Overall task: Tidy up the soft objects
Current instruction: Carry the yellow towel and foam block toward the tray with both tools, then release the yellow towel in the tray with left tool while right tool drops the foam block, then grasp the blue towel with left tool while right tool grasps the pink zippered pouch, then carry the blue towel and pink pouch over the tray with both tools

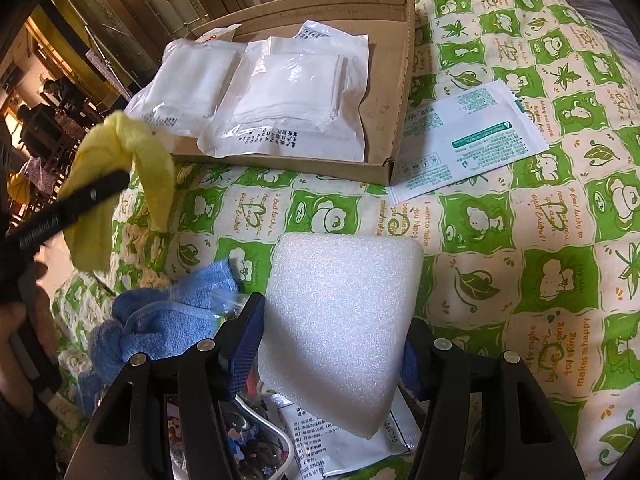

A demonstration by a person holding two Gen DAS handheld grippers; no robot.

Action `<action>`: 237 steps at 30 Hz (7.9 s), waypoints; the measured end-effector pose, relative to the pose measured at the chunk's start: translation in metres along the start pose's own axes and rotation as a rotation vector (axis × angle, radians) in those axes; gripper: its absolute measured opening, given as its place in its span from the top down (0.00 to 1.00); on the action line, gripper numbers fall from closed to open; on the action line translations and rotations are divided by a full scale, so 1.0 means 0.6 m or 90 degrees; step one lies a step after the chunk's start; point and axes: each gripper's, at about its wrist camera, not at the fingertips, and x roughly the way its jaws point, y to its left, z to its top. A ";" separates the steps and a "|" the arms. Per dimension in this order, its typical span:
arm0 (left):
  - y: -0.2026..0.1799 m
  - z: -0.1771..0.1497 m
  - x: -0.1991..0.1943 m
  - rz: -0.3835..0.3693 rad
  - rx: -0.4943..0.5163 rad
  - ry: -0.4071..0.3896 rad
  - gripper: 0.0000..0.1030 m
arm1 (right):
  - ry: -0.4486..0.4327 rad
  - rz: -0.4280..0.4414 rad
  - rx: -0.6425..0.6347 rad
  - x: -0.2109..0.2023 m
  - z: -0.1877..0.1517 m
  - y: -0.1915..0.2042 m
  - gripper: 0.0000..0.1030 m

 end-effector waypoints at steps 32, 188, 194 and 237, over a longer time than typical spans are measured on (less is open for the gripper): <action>-0.040 -0.005 -0.097 0.005 0.056 -0.058 0.58 | -0.049 0.000 -0.007 -0.049 0.007 0.007 0.43; -0.010 -0.196 -0.017 0.012 0.042 0.101 0.22 | 0.103 0.145 -0.156 0.005 -0.096 0.107 0.37; 0.011 -0.181 -0.054 -0.017 0.010 0.043 0.51 | 0.033 0.143 -0.102 -0.033 -0.082 0.076 0.37; -0.033 -0.129 -0.055 -0.060 -0.017 0.027 0.60 | 0.008 0.096 -0.042 -0.047 -0.051 0.043 0.62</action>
